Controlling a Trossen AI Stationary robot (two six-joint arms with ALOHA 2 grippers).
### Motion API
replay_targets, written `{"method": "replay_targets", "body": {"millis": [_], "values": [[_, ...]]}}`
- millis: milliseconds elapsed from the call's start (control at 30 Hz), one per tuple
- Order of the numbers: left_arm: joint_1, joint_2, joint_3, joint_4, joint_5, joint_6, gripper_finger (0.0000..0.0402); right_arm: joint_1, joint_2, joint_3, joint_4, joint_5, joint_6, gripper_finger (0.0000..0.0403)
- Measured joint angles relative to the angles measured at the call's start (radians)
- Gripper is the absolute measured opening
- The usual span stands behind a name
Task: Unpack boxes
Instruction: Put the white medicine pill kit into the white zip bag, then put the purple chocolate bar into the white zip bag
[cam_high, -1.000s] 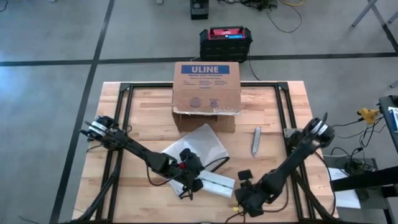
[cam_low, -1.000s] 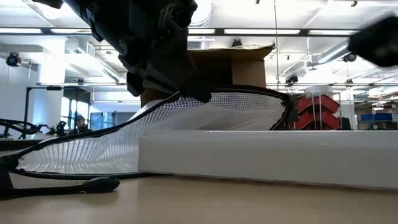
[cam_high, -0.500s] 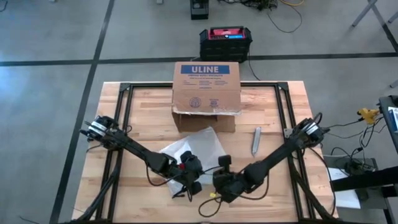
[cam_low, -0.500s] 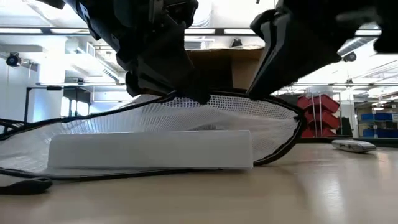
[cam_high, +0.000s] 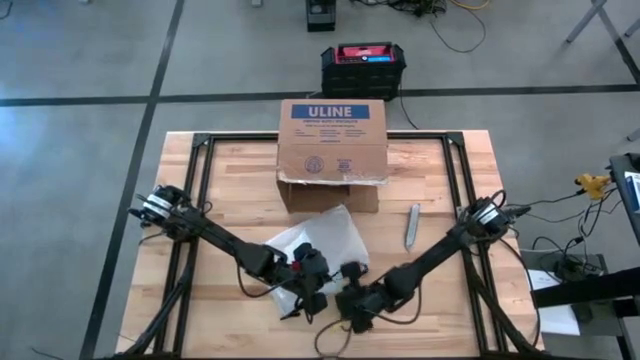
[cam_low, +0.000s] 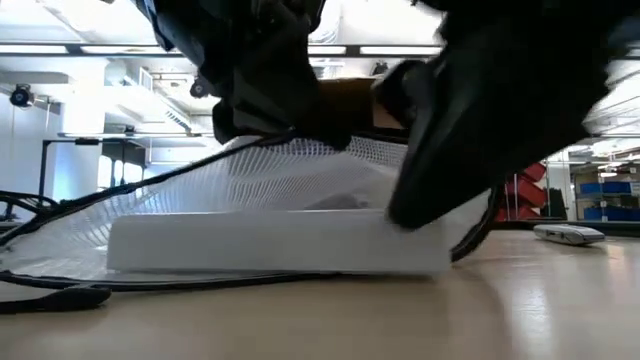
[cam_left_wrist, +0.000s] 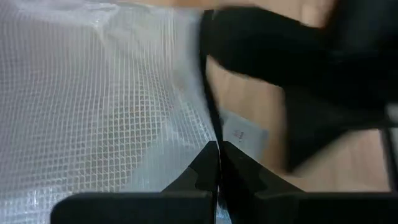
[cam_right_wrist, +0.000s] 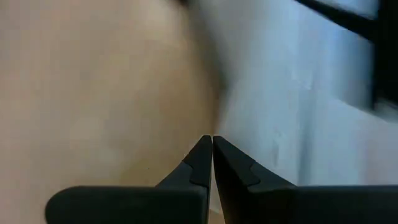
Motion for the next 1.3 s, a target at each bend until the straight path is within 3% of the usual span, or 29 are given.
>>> {"method": "replay_targets", "body": {"millis": [67, 133, 333, 500, 600, 733, 833, 933, 1100, 1200, 1300], "values": [[0.0, -0.002, 0.011, -0.038, 0.006, -0.016, 0.0, -0.003, -0.008, 0.01, -0.152, 0.193, 0.025, 0.0], [0.0, -0.007, 0.016, -0.115, 0.005, -0.063, 0.0, -0.002, -0.037, 0.024, -0.261, 0.299, 0.054, 0.0], [-0.002, -0.01, 0.015, -0.306, 0.006, -0.187, 0.0, 0.004, -0.185, 0.015, -0.313, 0.258, -0.013, 0.0], [-0.013, -0.01, 0.014, -0.472, -0.001, -0.35, 0.0, -0.083, -0.275, -0.043, -0.26, 0.263, -0.072, 0.0], [-0.031, -0.011, 0.012, -0.589, -0.004, -0.455, 0.0, -0.153, -0.29, -0.142, -0.103, 0.261, -0.09, 0.0], [-0.077, -0.011, -0.002, -0.714, 0.014, -0.615, 0.0, -0.24, -0.256, -0.299, 0.309, 0.272, -0.095, 0.0], [-0.13, -0.011, -0.007, -0.788, 0.046, -0.724, 0.0, -0.308, -0.179, -0.372, 0.552, 0.345, -0.075, 0.0], [-0.183, -0.013, -0.007, -0.867, 0.074, -0.813, 0.0, -0.405, -0.113, -0.369, 0.646, 0.382, 0.015, 0.0], [-0.23, -0.024, -0.007, -0.943, 0.074, -0.941, 0.0, -0.511, -0.028, -0.329, 0.627, 0.413, 0.113, 0.0], [-0.233, -0.024, -0.007, -0.94, 0.05, -0.957, 0.0, -0.515, -0.027, -0.31, 0.523, 0.55, 0.212, 0.0], [-0.233, -0.025, -0.007, -0.926, 0.019, -0.963, 0.0, -0.481, -0.059, -0.311, 0.284, 0.697, 0.41, 0.0]]}}
